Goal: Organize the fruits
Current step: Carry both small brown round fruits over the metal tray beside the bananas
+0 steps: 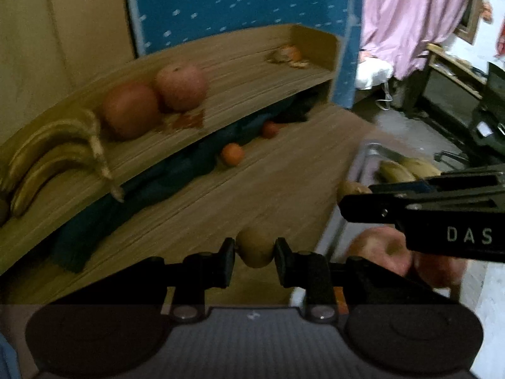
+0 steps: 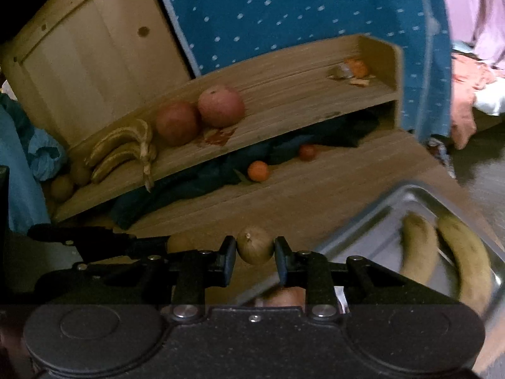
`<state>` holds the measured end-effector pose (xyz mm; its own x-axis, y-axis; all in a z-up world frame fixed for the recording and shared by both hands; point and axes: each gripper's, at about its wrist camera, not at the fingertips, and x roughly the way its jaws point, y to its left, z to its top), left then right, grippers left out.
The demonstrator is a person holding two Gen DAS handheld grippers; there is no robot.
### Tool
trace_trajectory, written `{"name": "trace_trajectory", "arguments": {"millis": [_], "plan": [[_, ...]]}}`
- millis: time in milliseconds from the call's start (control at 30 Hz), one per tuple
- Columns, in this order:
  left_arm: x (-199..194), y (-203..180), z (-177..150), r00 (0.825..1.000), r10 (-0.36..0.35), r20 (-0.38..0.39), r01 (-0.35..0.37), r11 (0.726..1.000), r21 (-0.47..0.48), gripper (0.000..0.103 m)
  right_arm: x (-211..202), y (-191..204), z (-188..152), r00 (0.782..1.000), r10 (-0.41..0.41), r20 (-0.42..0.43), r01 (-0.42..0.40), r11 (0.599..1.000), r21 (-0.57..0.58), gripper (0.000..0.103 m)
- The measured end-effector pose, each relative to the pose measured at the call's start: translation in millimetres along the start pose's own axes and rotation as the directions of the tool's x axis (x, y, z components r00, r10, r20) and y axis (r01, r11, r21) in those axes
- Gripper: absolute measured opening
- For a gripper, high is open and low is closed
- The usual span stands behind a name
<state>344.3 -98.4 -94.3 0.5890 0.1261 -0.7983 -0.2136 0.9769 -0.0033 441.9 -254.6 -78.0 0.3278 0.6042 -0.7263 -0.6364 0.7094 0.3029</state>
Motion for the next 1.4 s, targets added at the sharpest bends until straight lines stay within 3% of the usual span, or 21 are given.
{"name": "trace_trajectory", "arguments": {"millis": [300, 533, 1000, 1400], "plan": [[-17, -35, -7, 0.995, -0.102, 0.021, 0.1, 0.992, 0.076, 0.03, -55, -6, -37, 0.994, -0.095, 0.048, 0.09, 0.991, 0.097, 0.028], [-11, -71, 6, 0.991, -0.132, 0.028, 0.128, 0.984, 0.12, 0.03, -77, -38, -50, 0.989, -0.142, 0.048, 0.134, 0.98, 0.145, 0.028], [38, -132, 40, 0.995, -0.085, -0.044, 0.089, 0.993, 0.084, 0.03, -70, -130, -33, 0.993, -0.119, -0.003, 0.119, 0.985, 0.125, 0.028], [73, -151, 53, 0.995, -0.007, -0.098, 0.01, 0.999, 0.032, 0.03, -38, -164, -20, 0.995, -0.067, -0.08, 0.068, 0.998, 0.012, 0.028]]}}
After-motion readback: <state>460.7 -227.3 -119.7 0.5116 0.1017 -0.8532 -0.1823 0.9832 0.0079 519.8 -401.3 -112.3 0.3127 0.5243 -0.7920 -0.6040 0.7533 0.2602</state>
